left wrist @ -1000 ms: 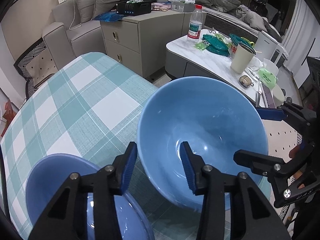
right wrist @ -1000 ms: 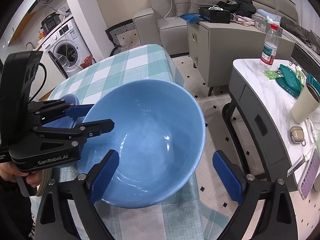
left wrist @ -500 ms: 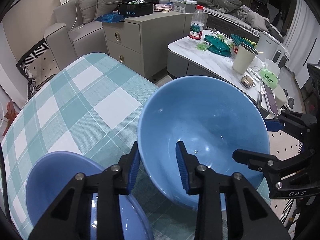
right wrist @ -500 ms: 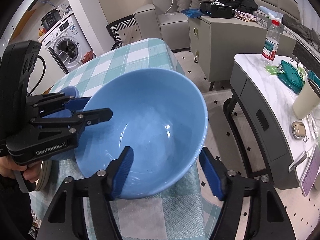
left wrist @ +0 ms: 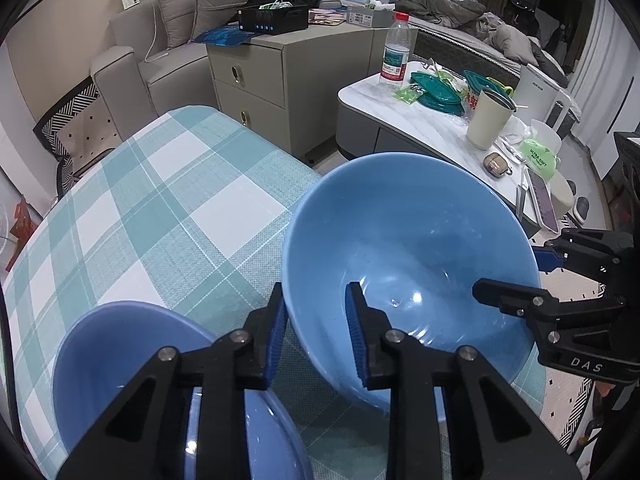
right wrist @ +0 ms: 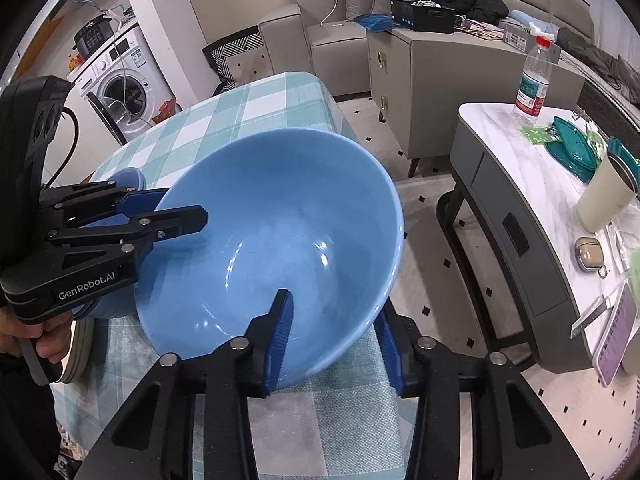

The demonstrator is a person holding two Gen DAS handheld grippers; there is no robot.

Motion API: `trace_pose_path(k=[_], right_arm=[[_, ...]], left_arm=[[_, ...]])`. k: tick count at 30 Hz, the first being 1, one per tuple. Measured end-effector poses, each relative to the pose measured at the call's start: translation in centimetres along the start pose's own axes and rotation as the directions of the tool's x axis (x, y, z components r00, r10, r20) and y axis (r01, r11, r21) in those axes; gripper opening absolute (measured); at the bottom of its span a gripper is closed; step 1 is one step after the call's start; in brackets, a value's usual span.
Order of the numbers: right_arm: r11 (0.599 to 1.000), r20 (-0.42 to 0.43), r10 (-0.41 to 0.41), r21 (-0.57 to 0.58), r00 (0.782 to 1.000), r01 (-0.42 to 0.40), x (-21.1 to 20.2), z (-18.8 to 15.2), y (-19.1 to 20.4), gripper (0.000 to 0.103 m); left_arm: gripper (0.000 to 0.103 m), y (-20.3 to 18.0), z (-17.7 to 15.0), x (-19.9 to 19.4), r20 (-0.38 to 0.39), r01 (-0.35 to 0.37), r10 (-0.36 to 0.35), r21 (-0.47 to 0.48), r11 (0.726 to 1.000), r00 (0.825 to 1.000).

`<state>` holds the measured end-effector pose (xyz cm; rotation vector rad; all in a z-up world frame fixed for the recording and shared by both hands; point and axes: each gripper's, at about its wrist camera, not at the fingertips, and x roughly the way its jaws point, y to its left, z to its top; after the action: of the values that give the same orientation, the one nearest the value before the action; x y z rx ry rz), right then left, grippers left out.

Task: Organize plates and bowls
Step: 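Lift the light blue bowl with both tools and carry it over the dark blue bowl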

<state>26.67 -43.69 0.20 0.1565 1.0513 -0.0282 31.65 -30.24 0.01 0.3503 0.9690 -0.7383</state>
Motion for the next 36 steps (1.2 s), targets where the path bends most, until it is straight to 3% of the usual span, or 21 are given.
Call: trace_pose_path(k=[18,36], right_arm=[[0.999,-0.008,-0.032,0.024,0.999,0.032,0.3,0.5,-1.3,0.025],[0.998,0.008,-0.066,-0.017,0.998,0.066,-1.1,1.4,-0.5,0.023]], left_arm=[[0.025,-0.6,-0.2,-1.1,0.010,0.031,-0.031,0.003,1.000,0.999],[0.025,-0.7,-0.2,-3.0,0.048,0.040,-0.039,-0.008,0.999,0.998]])
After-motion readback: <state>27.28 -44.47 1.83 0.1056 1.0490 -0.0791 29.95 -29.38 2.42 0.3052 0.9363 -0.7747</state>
